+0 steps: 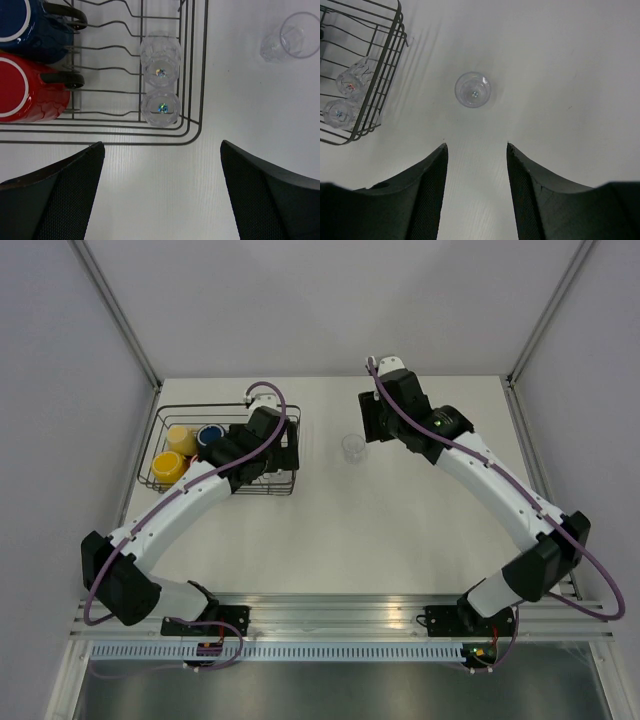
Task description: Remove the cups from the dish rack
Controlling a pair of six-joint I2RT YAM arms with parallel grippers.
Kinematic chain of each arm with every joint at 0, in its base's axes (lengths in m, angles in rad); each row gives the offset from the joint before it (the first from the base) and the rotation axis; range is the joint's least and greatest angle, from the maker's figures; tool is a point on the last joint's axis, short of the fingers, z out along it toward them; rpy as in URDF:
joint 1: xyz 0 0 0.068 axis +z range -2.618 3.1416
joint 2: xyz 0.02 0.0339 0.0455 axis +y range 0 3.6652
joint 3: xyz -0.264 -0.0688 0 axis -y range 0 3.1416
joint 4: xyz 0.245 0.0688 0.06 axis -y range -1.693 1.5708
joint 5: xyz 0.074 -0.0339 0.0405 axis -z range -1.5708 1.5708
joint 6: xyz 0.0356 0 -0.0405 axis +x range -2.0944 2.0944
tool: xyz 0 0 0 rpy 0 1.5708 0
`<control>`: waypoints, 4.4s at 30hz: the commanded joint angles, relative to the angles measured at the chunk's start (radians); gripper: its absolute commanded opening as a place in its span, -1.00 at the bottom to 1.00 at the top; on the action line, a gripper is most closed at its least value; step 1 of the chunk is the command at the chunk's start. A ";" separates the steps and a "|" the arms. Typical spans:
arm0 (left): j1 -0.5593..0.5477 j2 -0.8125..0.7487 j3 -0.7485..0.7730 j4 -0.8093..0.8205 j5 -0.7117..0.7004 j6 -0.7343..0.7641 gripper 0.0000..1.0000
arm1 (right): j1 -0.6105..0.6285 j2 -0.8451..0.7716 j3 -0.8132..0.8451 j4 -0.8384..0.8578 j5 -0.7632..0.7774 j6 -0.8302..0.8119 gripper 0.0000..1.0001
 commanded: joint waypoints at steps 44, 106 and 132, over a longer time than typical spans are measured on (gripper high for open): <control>0.208 0.497 0.091 0.303 0.211 0.151 0.51 | -0.001 -0.739 -0.518 0.114 -0.212 0.096 0.11; 0.197 -0.141 0.059 0.266 0.656 0.054 -0.95 | -0.001 -0.740 -0.791 0.620 -0.367 0.183 0.45; 0.092 -0.316 -0.355 1.122 1.395 -0.369 -0.95 | -0.001 -0.817 -0.943 1.221 -1.057 0.453 0.00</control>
